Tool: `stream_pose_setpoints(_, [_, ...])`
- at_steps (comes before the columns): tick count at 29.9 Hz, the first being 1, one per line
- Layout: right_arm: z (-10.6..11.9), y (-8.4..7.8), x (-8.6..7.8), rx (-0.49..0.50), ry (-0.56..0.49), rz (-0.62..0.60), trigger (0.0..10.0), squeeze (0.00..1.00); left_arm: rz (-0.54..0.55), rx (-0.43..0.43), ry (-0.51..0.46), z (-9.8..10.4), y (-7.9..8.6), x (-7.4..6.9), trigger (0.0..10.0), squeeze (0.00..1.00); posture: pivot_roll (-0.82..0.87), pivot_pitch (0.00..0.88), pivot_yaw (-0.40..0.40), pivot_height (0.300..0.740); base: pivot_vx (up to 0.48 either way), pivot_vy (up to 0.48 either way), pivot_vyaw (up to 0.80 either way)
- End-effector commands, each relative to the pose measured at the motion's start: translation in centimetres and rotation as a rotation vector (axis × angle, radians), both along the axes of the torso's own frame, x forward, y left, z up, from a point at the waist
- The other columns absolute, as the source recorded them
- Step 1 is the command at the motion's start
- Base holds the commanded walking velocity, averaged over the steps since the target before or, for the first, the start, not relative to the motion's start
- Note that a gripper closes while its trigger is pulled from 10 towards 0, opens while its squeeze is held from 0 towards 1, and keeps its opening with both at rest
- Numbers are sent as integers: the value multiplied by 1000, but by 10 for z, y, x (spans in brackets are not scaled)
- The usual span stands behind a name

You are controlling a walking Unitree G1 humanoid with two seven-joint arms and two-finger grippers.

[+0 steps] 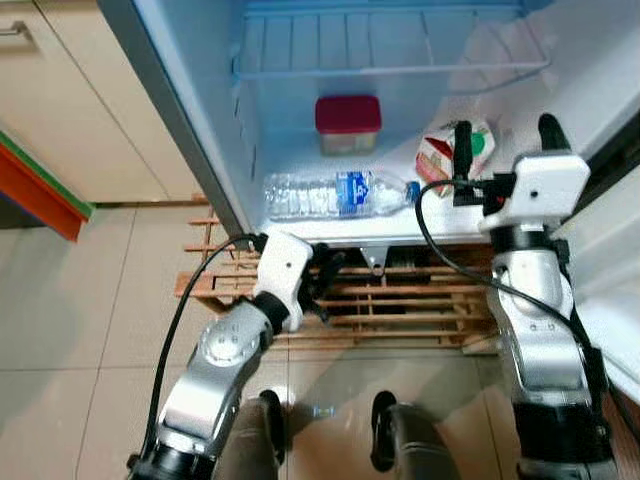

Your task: Restocking fridge

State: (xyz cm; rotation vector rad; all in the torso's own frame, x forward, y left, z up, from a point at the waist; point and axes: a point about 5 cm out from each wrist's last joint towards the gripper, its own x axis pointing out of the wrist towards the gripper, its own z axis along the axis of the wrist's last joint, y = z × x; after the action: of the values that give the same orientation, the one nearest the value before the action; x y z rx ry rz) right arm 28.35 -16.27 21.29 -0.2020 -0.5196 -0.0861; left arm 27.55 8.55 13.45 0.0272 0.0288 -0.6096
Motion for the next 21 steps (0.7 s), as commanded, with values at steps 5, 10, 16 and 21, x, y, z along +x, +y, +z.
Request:
stream_pose_setpoints(5, [-2,-9,-21,17,43,-56,10000,0,45,-26,-11,9,9,10,10000,0,88,40,-2,730,0,0,0])
stream_pose_setpoints(10, [-29,-12,-38,30,160,-60,10000,0,83,-51,-37,19,20,11,10000,0,92,3,5,730,0,0,0])
stream_pose_setpoints(16, [-94,-21,-51,94,398,-74,10000,0,158,-55,-65,20,38,8,10000,0,98,0,15,730,0,0,0])
stream_pose_setpoints(21, [-126,-23,-70,170,538,-39,10000,0,282,71,-67,-6,66,-9,10000,0,95,0,3,730,0,0,0])
